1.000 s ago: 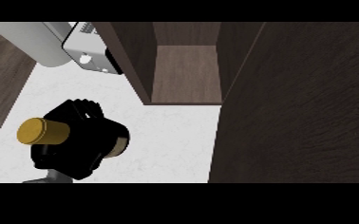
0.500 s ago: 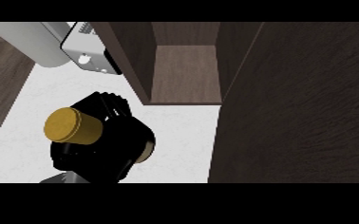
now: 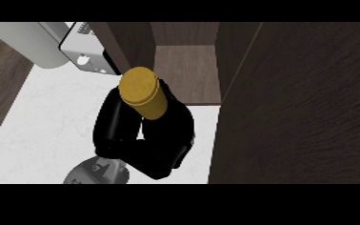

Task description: Pick up the wine, place it into the cabinet and close the cabinet

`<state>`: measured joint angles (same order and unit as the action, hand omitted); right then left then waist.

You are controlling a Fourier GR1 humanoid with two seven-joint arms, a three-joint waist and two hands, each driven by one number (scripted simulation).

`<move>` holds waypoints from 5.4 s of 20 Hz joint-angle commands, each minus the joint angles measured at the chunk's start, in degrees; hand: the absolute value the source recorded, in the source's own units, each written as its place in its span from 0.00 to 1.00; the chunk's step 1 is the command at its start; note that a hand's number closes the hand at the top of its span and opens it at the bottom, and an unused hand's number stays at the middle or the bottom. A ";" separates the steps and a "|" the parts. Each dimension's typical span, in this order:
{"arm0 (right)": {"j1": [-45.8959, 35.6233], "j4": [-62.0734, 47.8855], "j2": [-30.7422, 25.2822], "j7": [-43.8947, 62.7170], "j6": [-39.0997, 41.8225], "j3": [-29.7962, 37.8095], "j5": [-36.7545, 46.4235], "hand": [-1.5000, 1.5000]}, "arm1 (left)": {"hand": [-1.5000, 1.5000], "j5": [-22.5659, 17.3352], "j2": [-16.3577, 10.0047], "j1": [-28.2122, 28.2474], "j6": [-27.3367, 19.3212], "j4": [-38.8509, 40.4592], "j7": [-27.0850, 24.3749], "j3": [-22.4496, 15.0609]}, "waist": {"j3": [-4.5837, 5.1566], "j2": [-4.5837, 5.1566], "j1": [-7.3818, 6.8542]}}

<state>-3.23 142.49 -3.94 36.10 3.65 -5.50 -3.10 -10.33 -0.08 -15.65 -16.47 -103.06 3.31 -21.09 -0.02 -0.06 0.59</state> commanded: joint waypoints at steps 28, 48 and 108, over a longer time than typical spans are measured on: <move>-1.49 2.72 0.84 2.04 0.96 -0.21 -1.93 0.00 | 1.00 -10.66 0.08 -15.49 -21.28 22.15 -14.43 -8.10 | 0.04 0.14 0.15; 3.06 6.54 0.49 1.17 2.61 0.98 -4.39 0.00 | 1.00 -6.31 0.08 -15.75 -15.66 39.11 -26.47 -1.12 | 0.01 0.03 -0.13; 0.96 2.25 2.54 0.63 3.66 -2.47 -3.15 0.00 | 1.00 -18.47 -2.71 -50.14 -2.58 94.52 -45.01 25.56 | 0.06 1.27 2.80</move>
<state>-3.28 141.76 -1.01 35.14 6.98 -8.02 -3.83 -28.73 -0.12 -65.85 -21.07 -9.99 -42.07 3.52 -0.06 1.02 3.59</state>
